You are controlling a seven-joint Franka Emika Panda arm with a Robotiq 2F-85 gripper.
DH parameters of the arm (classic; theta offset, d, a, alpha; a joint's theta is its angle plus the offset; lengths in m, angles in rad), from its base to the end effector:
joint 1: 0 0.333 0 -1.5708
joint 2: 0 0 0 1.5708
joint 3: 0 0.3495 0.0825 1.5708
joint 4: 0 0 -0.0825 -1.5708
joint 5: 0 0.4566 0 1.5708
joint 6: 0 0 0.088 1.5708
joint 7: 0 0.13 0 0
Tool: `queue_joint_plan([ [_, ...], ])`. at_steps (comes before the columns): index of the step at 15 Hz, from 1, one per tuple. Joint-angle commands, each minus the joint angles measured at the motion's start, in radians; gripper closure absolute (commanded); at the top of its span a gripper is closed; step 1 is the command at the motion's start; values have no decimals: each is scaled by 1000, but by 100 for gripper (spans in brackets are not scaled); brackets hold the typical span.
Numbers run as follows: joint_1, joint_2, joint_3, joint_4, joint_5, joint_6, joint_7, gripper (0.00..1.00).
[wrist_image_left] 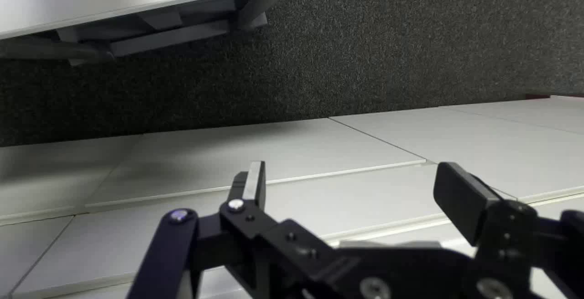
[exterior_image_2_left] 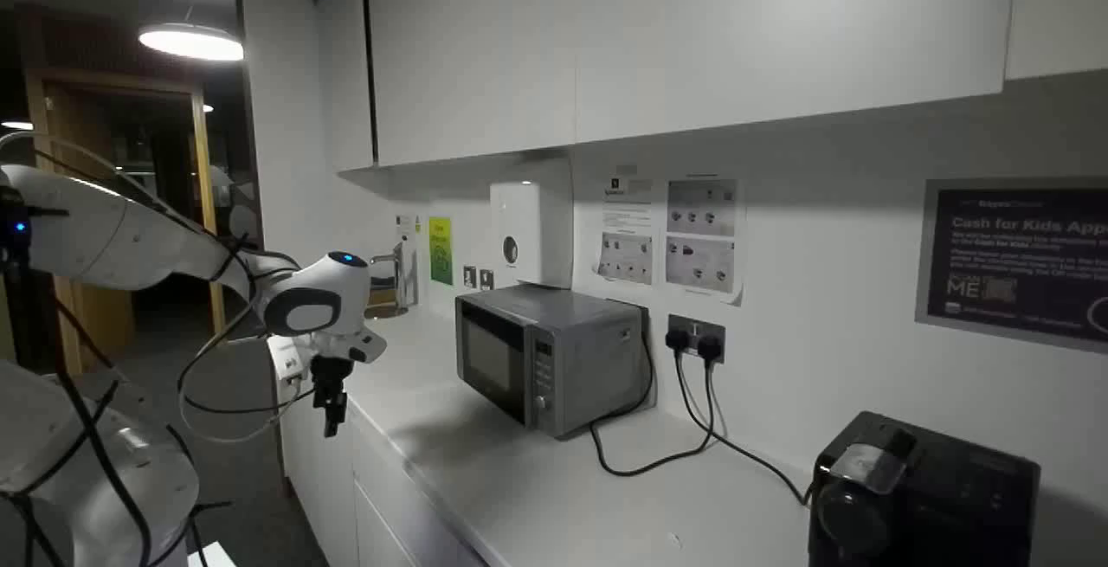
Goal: Open the microwave door
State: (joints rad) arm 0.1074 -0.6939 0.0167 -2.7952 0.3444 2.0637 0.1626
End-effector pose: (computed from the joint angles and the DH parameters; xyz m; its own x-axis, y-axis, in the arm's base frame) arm 0.3551 0.0680 0.3648 0.9751 -0.1956 -0.1046 -0.2171 -0.9387 -0.2677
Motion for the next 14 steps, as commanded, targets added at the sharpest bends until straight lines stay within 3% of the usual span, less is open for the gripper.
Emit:
queue_joint_plan([
  [1,-13,0,12,2,8,-5,-7,0],
  [7,-15,4,16,6,-2,-2,-8,0],
  [14,-96,38,4,53,-107,10,-11,0],
])
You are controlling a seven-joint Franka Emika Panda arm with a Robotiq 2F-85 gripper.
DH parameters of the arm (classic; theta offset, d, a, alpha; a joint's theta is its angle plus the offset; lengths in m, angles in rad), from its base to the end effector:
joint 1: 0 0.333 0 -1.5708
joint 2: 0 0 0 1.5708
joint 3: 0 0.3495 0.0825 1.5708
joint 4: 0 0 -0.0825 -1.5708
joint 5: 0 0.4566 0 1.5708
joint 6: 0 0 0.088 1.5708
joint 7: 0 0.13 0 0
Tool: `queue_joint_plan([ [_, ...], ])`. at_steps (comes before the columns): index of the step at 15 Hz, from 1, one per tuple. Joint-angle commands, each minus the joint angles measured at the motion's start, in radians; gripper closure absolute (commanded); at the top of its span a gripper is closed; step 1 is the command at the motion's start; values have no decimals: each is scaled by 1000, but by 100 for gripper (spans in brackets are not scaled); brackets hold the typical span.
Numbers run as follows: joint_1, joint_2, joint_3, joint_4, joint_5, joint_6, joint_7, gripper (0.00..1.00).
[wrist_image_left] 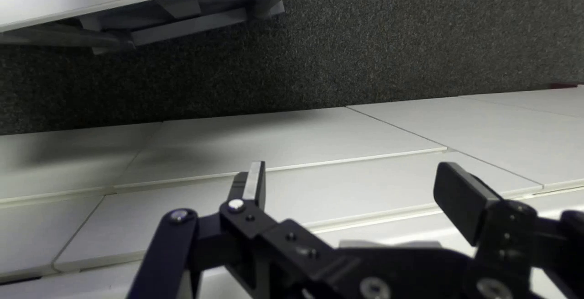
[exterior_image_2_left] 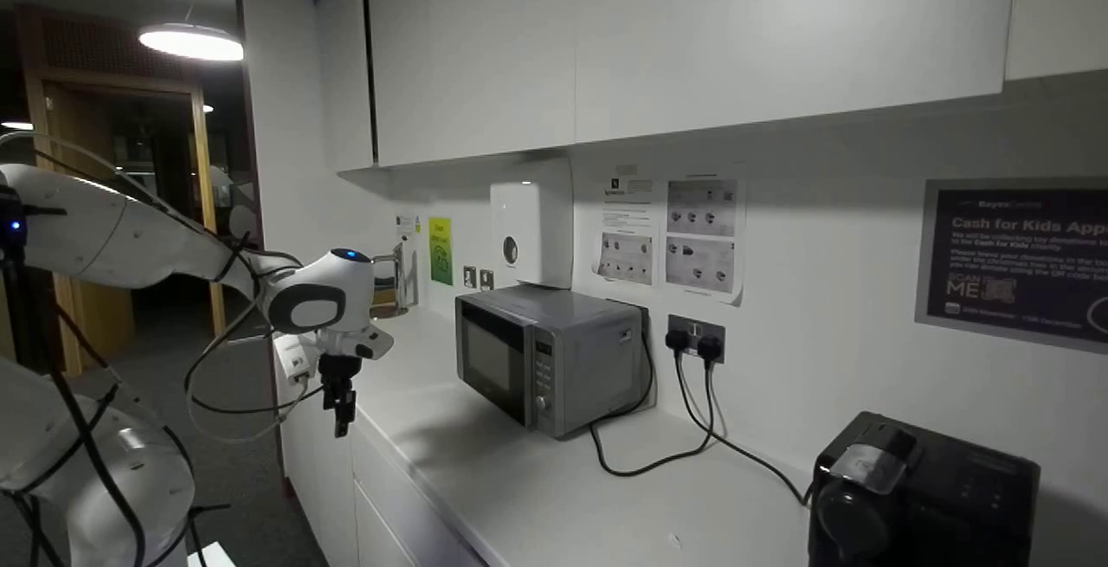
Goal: Open the microwave door
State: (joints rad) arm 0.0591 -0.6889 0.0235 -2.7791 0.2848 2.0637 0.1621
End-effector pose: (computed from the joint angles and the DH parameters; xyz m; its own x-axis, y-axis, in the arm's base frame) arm 0.3621 0.0491 0.3701 0.9740 -0.2128 -0.0777 -0.2249 -0.9493 -0.2199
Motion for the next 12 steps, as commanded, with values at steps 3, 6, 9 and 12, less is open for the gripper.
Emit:
queue_joint_plan([
  [3,-87,61,-15,72,-97,17,-21,0],
  [6,-128,107,-22,116,-142,59,-8,0],
  [9,-161,158,-24,153,-157,177,29,0],
  [12,-188,210,-15,194,-163,290,75,0],
])
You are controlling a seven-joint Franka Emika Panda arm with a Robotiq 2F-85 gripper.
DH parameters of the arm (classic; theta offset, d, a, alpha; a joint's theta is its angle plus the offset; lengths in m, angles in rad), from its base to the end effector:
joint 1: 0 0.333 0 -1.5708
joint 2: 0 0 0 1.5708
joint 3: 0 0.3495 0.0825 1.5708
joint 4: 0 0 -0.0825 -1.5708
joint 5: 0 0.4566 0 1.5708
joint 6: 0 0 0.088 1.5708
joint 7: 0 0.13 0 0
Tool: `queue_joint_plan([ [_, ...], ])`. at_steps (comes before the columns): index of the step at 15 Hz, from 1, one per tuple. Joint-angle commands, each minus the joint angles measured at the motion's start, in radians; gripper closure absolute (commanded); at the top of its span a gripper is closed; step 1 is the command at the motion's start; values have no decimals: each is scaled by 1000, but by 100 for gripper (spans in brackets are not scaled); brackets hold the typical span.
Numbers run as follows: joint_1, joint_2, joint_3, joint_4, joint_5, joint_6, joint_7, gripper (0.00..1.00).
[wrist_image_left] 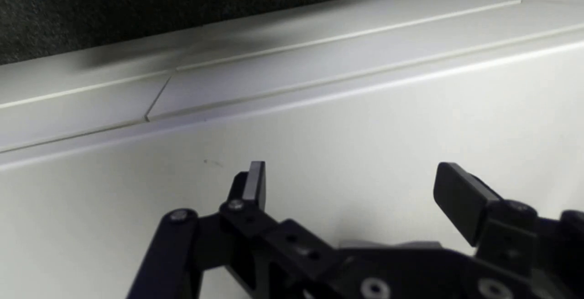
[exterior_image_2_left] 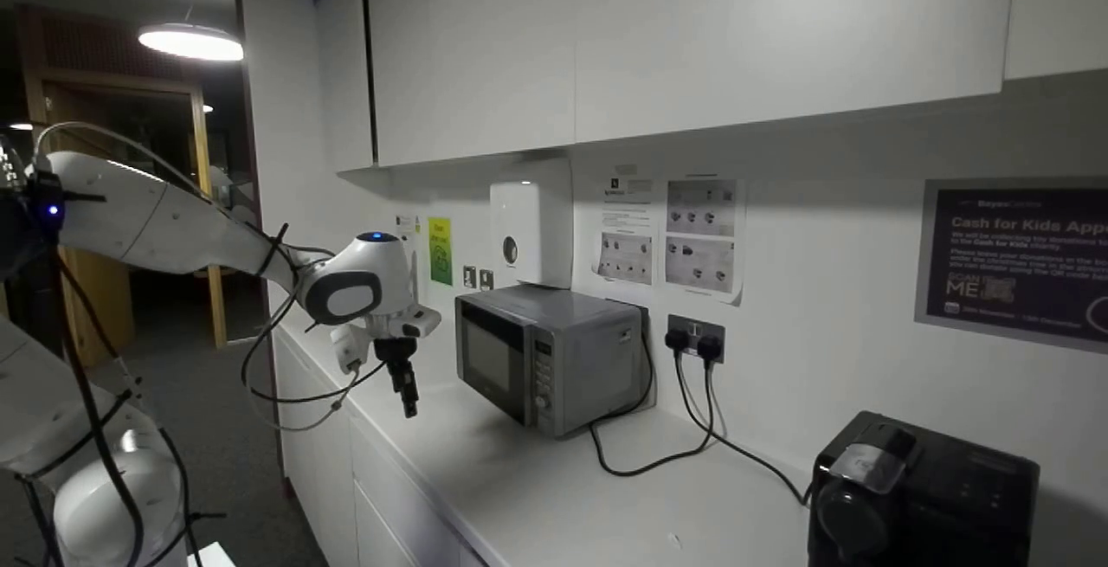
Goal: Open the microwave door
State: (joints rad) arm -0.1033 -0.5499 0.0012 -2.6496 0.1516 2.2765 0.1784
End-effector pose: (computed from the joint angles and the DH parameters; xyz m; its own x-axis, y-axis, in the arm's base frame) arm 0.4316 -0.0379 0.4028 0.9189 -0.3675 0.1438 -0.3453 -0.9251 -0.1578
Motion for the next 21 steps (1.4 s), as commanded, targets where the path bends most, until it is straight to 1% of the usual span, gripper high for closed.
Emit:
queue_joint_plan([
  [1,-35,86,12,78,-31,109,86,0],
  [4,-51,128,20,132,-23,153,185,0],
  [9,-72,172,51,214,-28,166,395,0],
  [11,-95,185,77,246,-52,167,510,0],
  [14,-111,198,91,293,-100,150,652,0],
  [17,-111,219,87,335,-131,149,770,0],
  [21,-109,250,86,378,-157,177,930,0],
])
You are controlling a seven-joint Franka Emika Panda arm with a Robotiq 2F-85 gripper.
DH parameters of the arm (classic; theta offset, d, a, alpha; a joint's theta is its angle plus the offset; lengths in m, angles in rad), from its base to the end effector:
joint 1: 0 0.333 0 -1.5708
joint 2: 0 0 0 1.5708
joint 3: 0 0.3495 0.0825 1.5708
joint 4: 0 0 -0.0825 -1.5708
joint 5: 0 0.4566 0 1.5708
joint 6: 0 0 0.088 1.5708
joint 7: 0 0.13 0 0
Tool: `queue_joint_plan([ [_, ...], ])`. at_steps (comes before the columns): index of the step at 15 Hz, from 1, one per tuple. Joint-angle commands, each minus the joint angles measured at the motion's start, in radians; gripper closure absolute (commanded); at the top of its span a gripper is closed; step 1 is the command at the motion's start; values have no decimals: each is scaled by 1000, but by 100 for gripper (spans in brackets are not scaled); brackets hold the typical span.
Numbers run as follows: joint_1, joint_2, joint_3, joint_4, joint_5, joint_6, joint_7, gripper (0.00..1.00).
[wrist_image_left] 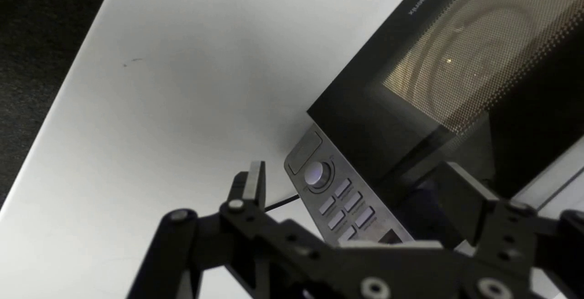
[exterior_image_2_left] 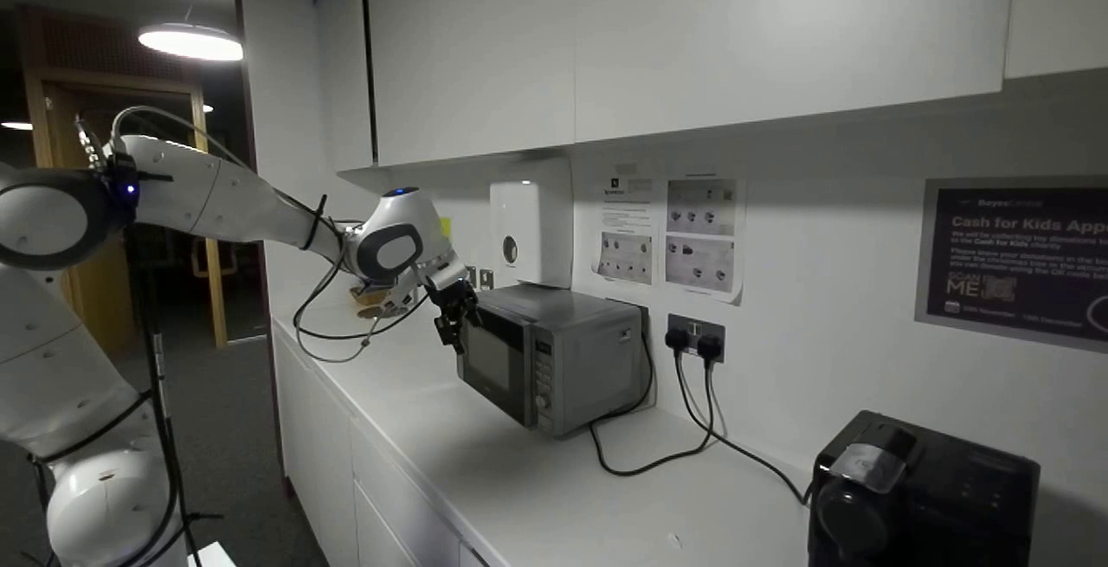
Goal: Open the microwave door
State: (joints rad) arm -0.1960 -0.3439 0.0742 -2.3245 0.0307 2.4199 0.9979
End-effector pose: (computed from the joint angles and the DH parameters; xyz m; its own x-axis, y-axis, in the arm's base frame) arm 0.5429 -0.0639 0.5028 0.3701 -0.9007 0.2275 -0.8282 -0.4308 -0.3585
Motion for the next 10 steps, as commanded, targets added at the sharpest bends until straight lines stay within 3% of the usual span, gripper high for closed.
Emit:
queue_joint_plan([
  [1,-16,52,13,65,-41,42,153,0],
  [10,-13,138,-2,154,-168,76,477,0],
])
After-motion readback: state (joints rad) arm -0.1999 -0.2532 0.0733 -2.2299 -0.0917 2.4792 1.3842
